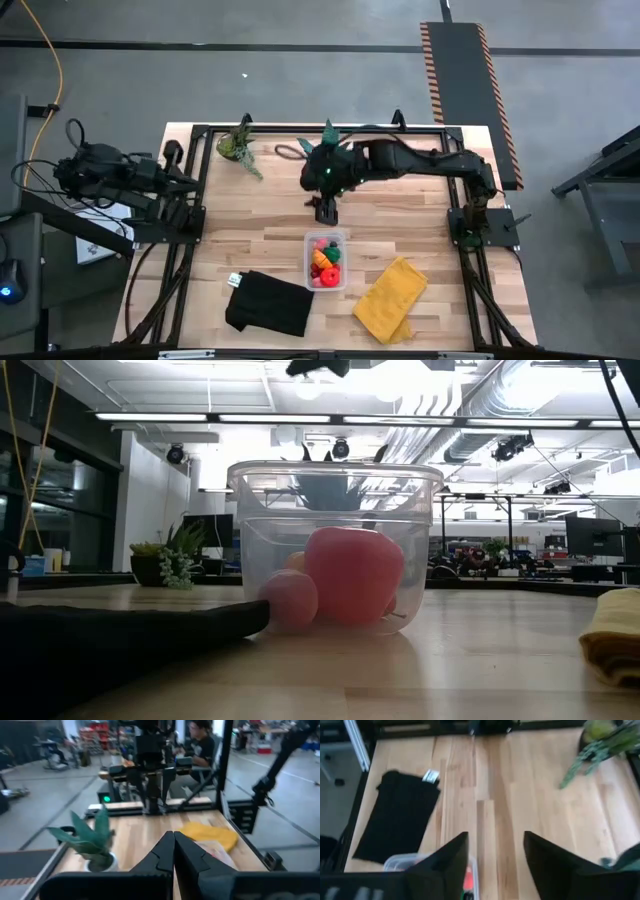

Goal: Pick and placing Produce into tupperware
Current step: Return to Home Position

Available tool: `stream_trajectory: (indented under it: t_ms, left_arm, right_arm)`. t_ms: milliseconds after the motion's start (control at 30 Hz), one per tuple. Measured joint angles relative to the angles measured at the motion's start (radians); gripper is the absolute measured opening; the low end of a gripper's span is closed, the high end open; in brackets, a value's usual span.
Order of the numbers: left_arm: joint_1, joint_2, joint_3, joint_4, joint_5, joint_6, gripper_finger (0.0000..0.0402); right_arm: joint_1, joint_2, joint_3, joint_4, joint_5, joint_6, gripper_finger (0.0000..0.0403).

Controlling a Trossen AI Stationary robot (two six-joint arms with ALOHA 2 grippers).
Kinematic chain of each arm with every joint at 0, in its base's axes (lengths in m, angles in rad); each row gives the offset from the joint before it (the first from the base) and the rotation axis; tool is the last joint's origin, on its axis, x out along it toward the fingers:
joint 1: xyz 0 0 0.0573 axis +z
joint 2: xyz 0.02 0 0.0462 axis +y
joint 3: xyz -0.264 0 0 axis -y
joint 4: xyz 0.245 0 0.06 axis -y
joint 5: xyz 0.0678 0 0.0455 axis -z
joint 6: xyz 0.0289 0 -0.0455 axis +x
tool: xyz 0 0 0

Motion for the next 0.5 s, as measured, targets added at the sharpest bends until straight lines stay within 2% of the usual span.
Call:
stream_trajectory:
  t_ms: [167, 333, 500]
  left_arm:
    - [0.000, -0.067, -0.037, 0.084, -0.081, 0.059, 0.0001]
    - [0.000, -0.108, -0.133, 0.257, -0.083, 0.162, 0.0001]
    - [0.000, -0.155, -0.257, 0.383, -0.032, 0.161, 0.0001]
  right_arm:
    - [-0.018, 0.000, 0.064, -0.036, 0.000, 0.006, 0.0101]
    - [-0.020, 0.000, 0.074, -0.058, -0.001, 0.022, 0.0014]
    - [-0.020, 0.000, 0.066, -0.090, -0.004, 0.068, 0.0014]
